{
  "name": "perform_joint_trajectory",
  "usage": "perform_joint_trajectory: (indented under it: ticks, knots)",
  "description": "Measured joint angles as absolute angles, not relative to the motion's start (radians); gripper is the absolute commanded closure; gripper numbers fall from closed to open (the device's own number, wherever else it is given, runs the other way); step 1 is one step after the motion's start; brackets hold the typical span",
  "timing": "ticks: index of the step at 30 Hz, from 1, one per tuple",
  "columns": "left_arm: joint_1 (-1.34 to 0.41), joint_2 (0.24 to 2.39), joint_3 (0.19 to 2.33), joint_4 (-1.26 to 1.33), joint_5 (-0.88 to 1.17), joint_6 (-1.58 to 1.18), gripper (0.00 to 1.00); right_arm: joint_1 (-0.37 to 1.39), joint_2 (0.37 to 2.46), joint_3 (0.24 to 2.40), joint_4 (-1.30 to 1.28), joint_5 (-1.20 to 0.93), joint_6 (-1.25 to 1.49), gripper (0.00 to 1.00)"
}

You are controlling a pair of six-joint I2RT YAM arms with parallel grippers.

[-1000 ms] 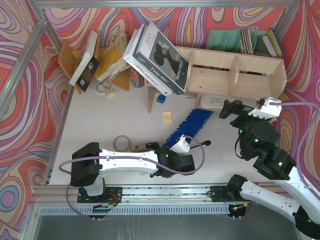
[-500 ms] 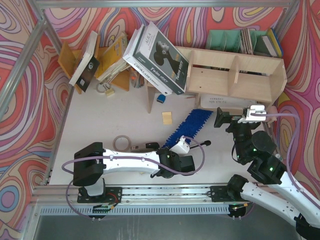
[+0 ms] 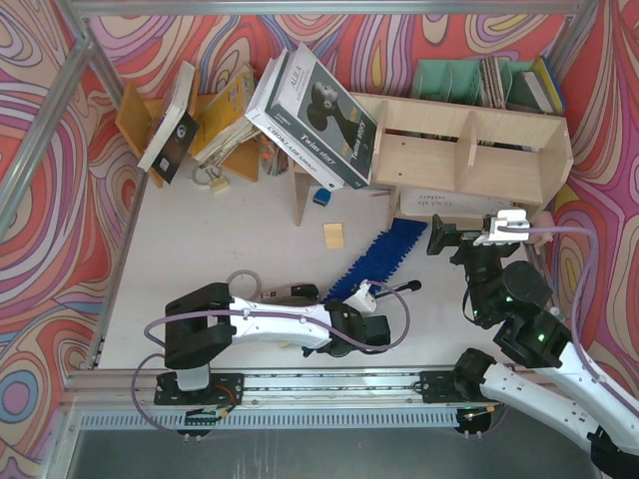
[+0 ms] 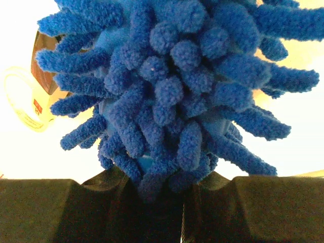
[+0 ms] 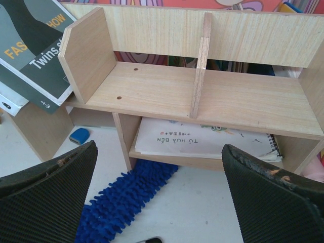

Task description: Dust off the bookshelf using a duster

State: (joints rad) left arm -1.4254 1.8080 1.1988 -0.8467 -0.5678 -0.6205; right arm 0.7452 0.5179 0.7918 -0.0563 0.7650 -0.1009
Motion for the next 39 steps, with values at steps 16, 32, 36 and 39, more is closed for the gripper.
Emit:
perform_joint_trajectory:
  ticks: [16,32,36,39]
  knots:
    - [-1.474,1.544,1.193,-0.950,-0.619,-0.512,1.00,0.745,0.494,0.791,-0.034,0.775,-0.109,0.01]
    - [-1.608,1.348,1.123,-0.979,-0.672,-0.360,1.00,0.745,0.492,0.789,-0.025,0.792,-0.112,0.01]
    - [-1.612,1.295,1.117,-0.969,-0.728,-0.342,1.00,0.745,0.492,0.789,-0.024,0.780,-0.112,0.01]
    - [-1.612,1.269,1.116,-0.968,-0.781,-0.340,1.00,0.745,0.492,0.789,-0.024,0.760,-0.112,0.01]
